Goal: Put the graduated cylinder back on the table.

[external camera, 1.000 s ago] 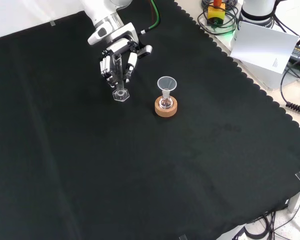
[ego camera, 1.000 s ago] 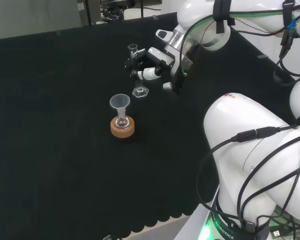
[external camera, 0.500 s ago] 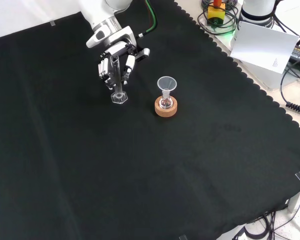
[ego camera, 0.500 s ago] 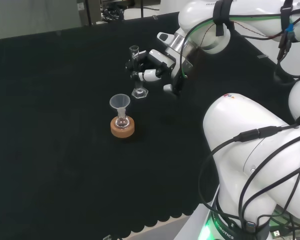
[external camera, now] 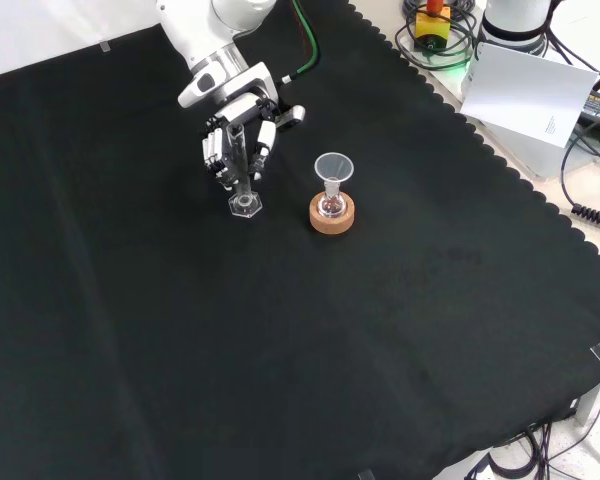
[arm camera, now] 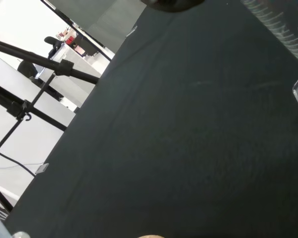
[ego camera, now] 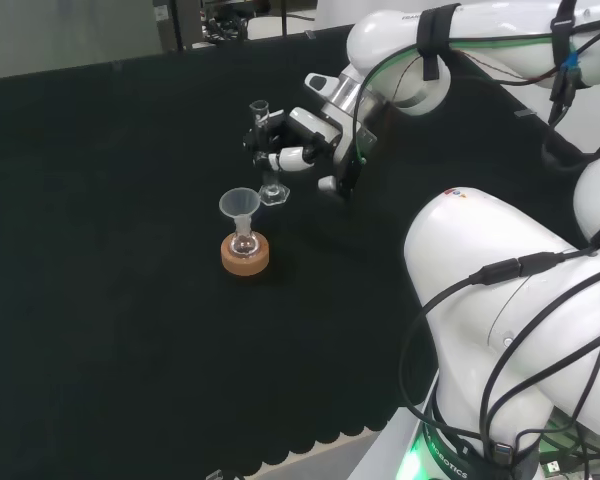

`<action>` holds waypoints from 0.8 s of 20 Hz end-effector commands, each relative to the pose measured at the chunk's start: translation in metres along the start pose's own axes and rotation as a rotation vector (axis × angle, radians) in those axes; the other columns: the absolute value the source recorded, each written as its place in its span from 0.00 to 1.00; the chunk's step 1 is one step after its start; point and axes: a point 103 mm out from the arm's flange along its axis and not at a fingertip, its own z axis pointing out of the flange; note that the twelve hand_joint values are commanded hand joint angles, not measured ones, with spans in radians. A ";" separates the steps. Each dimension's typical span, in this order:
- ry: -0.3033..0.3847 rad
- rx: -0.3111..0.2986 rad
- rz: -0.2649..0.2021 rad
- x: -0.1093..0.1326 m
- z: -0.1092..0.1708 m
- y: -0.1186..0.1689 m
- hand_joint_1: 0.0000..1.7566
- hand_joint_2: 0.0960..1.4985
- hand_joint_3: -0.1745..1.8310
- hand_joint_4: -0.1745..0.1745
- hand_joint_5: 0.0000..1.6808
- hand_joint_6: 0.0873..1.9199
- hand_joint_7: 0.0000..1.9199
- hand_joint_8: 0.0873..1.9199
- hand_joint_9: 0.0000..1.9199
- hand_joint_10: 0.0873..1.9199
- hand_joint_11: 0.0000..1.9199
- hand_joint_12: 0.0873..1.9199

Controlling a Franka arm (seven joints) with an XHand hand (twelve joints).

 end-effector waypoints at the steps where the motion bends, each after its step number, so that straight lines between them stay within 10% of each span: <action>1: 0.016 0.007 0.000 -0.001 0.001 -0.001 0.77 0.74 0.09 0.70 0.59 0.32 0.47 0.58 0.66 0.02 0.50 0.46; 4: 0.026 0.015 0.000 -0.009 -0.001 -0.006 0.77 0.75 0.09 0.69 0.58 0.33 0.46 0.59 0.65 0.02 0.48 0.48; 9: 0.026 0.039 0.009 -0.017 -0.002 -0.010 0.75 0.75 0.10 0.62 0.54 0.34 0.47 0.31 0.62 0.02 0.46 0.51; 16: 0.048 0.065 -0.001 -0.014 -0.002 -0.008 0.67 0.69 0.10 0.51 0.47 0.32 0.39 0.27 0.55 0.02 0.33 0.60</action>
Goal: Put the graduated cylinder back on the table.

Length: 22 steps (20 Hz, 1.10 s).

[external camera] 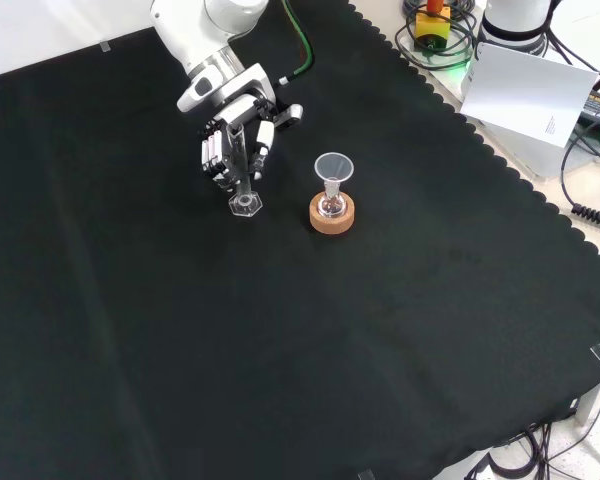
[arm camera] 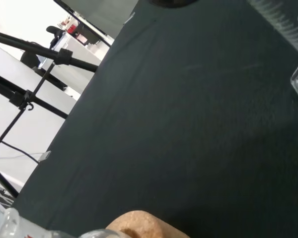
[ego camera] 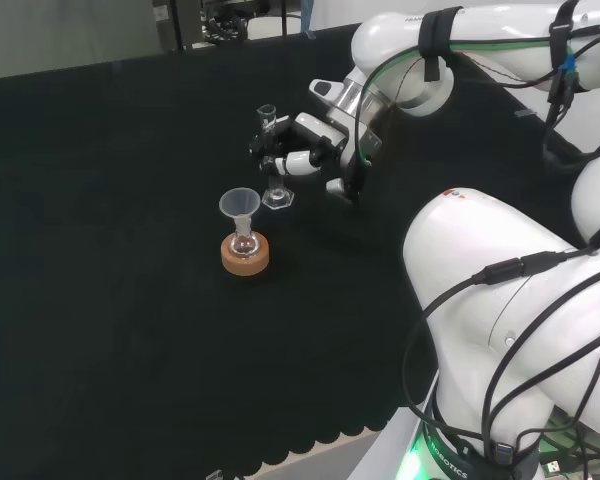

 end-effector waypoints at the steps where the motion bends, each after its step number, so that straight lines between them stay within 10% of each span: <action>1: 0.010 0.020 -0.004 0.000 -0.002 -0.001 0.66 0.69 0.10 0.50 0.46 0.32 0.38 0.27 0.54 0.02 0.32 0.61; 10: 0.007 0.017 0.019 -0.001 -0.019 -0.007 0.59 0.39 0.42 0.28 0.24 0.18 0.20 0.34 0.33 0.24 0.19 0.68; 22: -0.078 -0.080 0.047 0.028 -0.088 -0.022 0.54 0.36 0.41 0.26 0.21 0.07 0.05 0.35 0.15 0.35 0.05 0.74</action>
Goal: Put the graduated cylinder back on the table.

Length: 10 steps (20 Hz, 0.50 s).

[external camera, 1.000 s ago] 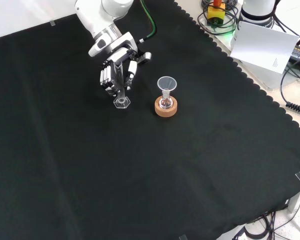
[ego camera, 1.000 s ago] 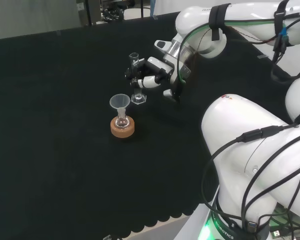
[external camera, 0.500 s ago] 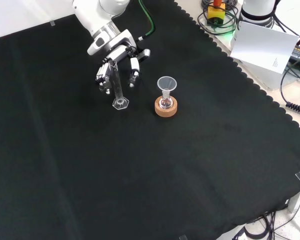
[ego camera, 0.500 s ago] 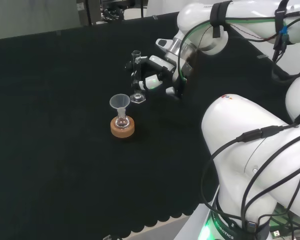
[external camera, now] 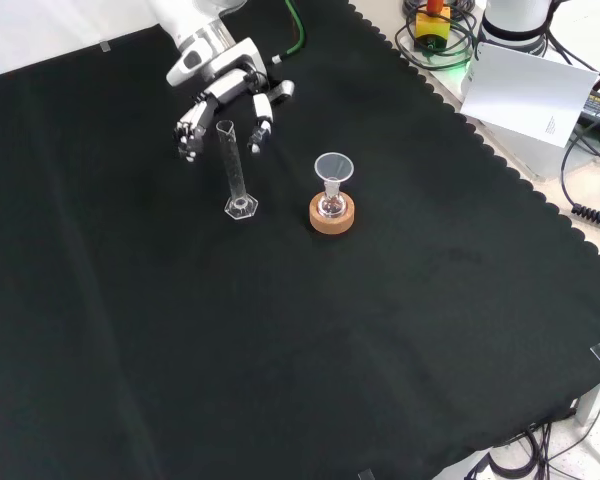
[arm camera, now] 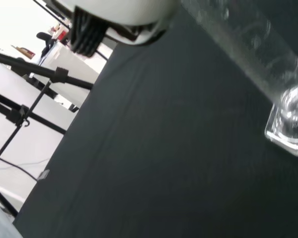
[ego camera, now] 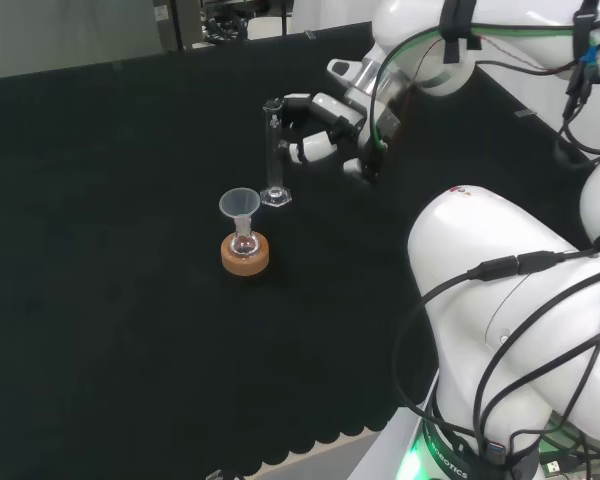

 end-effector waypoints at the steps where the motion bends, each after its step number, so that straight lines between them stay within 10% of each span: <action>1: -0.063 -0.062 0.018 0.025 -0.045 -0.013 0.53 0.36 0.40 0.26 0.21 0.07 0.05 0.35 0.15 0.35 0.05 0.74; 10: -0.193 -0.181 0.078 0.076 -0.107 -0.069 0.52 0.37 0.39 0.26 0.22 0.05 0.05 0.36 0.15 0.37 0.04 0.74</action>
